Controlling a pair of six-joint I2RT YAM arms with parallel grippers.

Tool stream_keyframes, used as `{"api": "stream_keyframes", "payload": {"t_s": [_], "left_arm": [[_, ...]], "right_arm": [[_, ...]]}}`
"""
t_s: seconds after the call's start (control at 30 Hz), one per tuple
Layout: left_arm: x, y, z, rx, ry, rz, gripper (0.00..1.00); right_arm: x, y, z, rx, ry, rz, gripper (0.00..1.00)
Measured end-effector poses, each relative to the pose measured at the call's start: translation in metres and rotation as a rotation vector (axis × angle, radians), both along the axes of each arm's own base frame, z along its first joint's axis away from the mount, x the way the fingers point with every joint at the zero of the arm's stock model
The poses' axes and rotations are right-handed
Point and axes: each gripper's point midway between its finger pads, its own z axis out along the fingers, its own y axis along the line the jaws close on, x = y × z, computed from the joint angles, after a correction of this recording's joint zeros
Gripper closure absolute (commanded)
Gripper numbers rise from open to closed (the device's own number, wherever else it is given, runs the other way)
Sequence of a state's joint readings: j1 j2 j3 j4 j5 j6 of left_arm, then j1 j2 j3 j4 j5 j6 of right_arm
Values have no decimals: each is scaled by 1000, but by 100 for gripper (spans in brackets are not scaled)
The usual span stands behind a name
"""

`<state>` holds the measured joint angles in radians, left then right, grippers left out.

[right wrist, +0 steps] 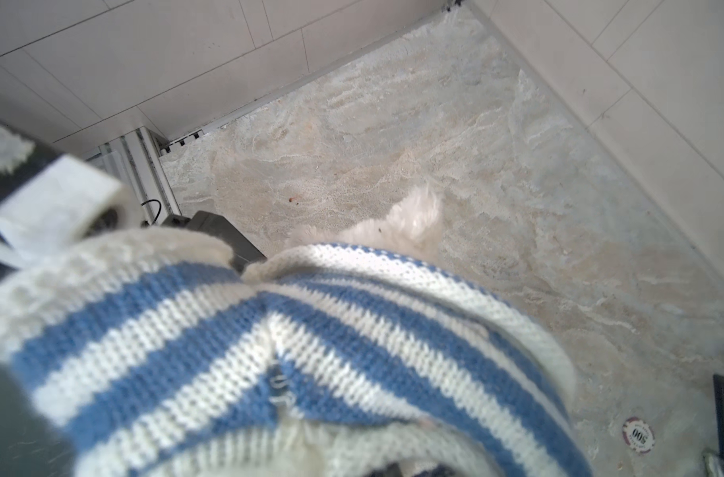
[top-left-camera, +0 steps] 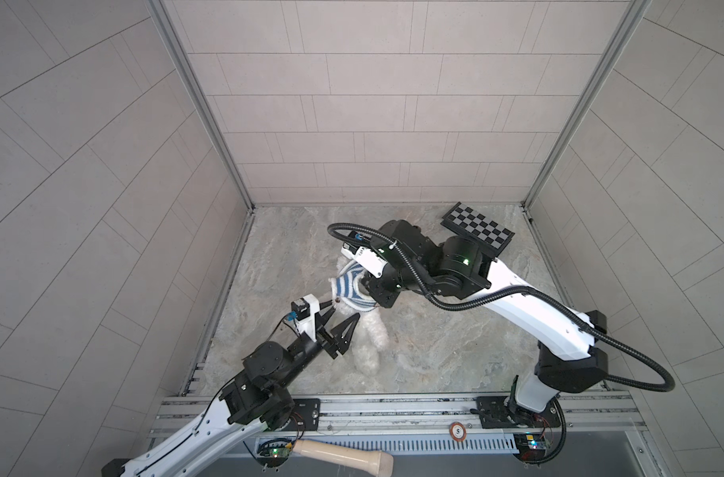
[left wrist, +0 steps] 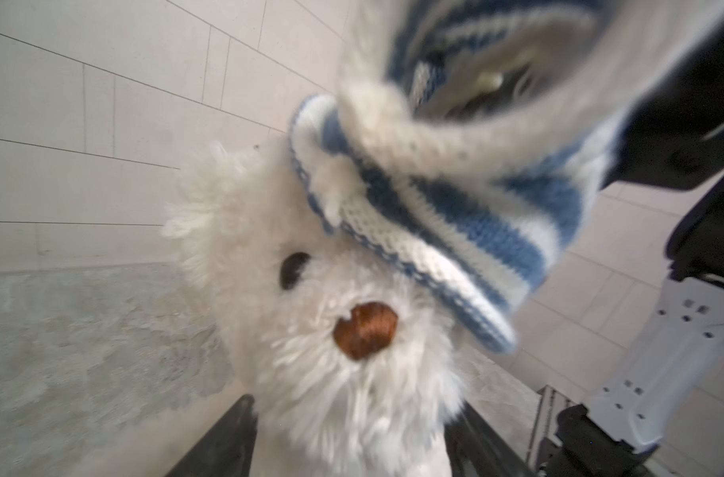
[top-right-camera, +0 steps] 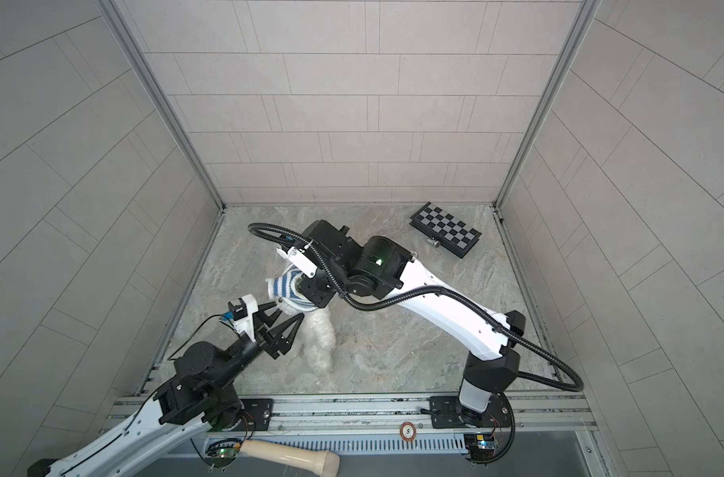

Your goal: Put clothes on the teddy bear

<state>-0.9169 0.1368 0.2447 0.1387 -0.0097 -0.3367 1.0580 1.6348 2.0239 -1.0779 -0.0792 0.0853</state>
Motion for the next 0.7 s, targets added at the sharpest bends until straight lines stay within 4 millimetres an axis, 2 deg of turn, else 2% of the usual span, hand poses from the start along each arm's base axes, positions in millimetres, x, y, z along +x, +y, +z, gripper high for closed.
{"api": "stream_keyframes", "payload": {"t_s": [0.17,0.3,0.4,0.53,0.6,0.7], "left_arm": [[-19,3,12,-72,50,-94,32],[-24,8,31,-91,112,-107,48],[-22,5,54,-100,164,-112,56],[-12,-16,81,-99,260,-141,62],[-3,-26,86,-106,314,-147,65],[21,-28,79,-148,410,-119,65]], "right_arm": [[-2,-36,18,47,-162,92,100],[12,-61,22,91,-252,116,100],[22,-71,14,92,-289,145,100],[30,-74,-11,54,-325,226,100],[32,-75,-24,45,-336,263,100],[37,-80,-34,59,-357,297,100]]}}
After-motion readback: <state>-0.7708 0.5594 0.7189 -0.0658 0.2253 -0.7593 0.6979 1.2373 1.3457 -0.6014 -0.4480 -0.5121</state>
